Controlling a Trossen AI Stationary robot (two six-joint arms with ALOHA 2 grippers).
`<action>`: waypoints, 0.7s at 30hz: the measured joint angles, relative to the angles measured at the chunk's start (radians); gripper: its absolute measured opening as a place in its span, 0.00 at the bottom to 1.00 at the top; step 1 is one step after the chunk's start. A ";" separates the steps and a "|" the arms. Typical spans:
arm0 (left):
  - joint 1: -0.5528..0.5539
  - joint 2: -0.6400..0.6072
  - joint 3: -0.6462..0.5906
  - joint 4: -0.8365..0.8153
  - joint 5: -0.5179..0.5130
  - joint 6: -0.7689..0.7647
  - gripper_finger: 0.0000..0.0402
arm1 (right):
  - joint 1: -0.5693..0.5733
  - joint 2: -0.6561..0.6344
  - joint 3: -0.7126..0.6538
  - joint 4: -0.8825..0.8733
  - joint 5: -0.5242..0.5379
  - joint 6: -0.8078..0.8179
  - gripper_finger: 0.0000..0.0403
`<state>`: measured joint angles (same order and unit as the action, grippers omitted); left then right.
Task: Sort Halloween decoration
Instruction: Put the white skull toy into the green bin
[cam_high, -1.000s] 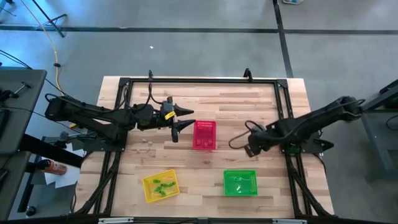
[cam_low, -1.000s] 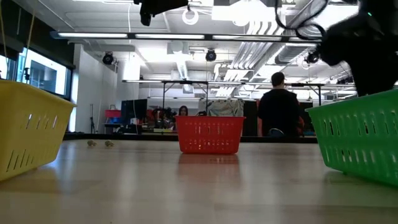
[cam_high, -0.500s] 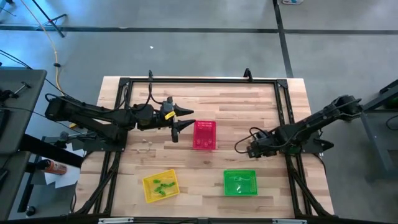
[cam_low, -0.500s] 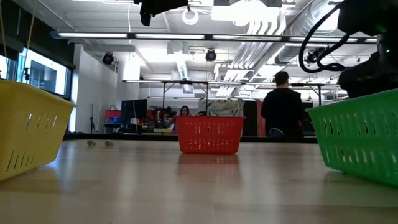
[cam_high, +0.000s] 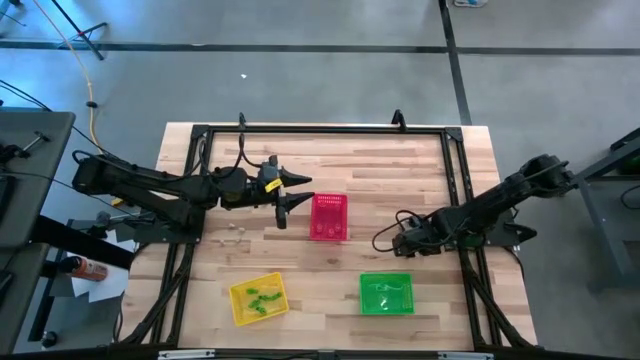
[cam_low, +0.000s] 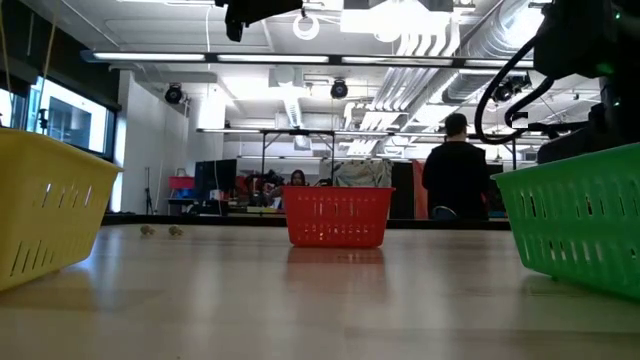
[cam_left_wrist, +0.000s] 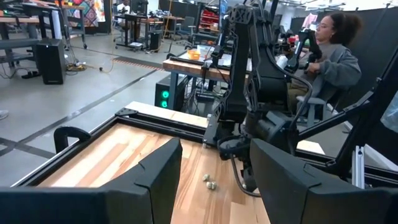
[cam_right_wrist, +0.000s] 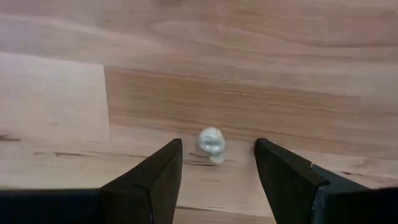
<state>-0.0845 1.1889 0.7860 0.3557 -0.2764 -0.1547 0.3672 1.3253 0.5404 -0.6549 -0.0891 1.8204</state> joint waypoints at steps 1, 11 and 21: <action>0.000 0.000 0.000 0.000 0.000 0.000 0.45 | 0.000 0.006 0.000 0.001 0.001 0.011 0.49; 0.000 0.000 0.000 -0.001 0.000 0.000 0.45 | -0.018 0.012 -0.002 -0.007 0.025 0.069 0.47; 0.000 0.000 0.000 -0.007 0.001 0.000 0.45 | -0.019 0.013 -0.003 -0.017 0.029 0.059 0.22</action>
<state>-0.0845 1.1889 0.7860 0.3487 -0.2752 -0.1551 0.3479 1.3388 0.5372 -0.6714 -0.0604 1.8790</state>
